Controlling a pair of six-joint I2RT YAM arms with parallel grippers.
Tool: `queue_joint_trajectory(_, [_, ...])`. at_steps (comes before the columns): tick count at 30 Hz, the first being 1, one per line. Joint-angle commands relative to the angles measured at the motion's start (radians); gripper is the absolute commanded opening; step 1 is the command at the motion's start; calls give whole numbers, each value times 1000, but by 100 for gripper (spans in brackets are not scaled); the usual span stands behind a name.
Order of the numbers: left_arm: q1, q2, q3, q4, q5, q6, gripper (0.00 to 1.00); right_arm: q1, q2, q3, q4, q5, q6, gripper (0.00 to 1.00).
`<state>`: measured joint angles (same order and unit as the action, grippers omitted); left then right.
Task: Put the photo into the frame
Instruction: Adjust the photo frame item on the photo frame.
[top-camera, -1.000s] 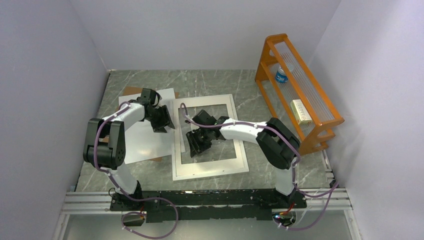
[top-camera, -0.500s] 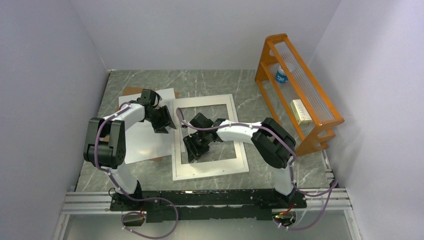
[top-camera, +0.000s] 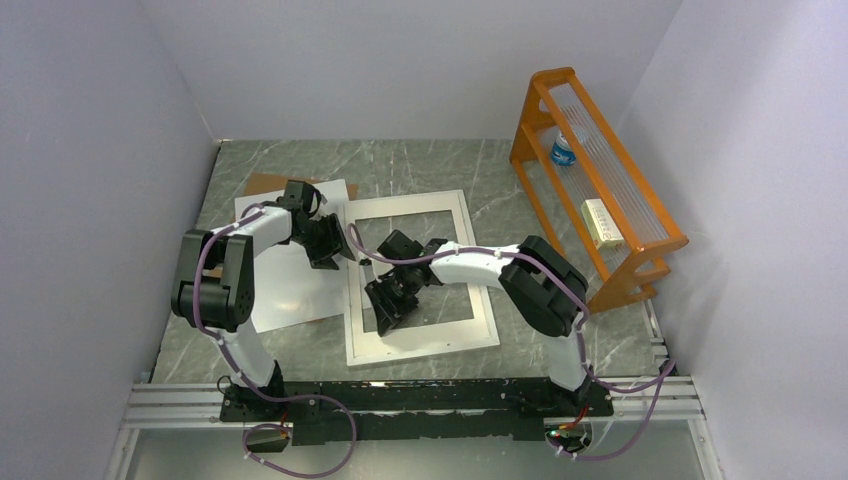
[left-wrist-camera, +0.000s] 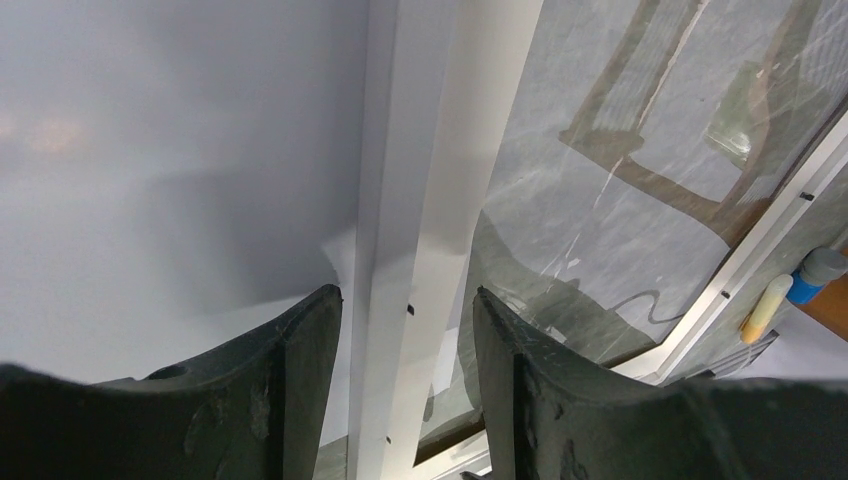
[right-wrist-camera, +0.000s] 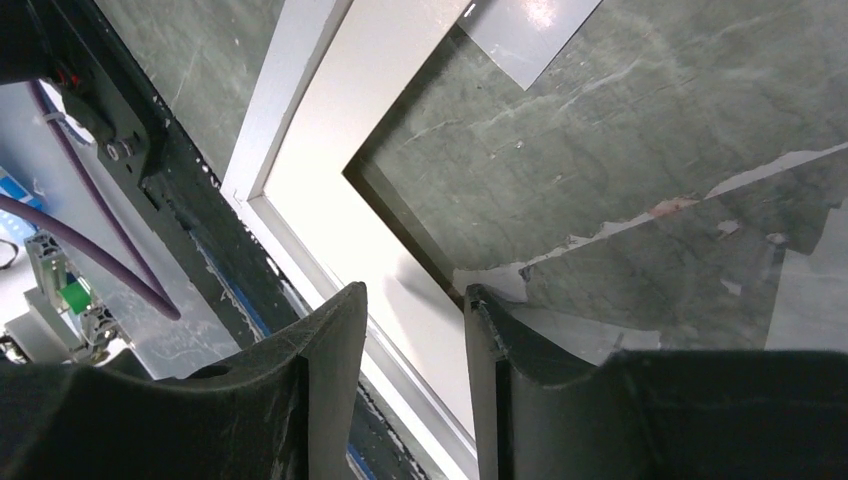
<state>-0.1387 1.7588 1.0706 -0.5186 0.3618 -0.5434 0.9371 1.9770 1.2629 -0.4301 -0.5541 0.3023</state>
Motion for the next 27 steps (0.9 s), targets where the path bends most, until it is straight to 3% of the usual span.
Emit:
queue_joint_trajectory(1, [4,11,36,17,23,-1,57,9,-1,23,-58,-58,-7,43])
queue_joint_trajectory(27, [4,-20,46,-6,-6,7,60,7,56,176,-257,29,119,35])
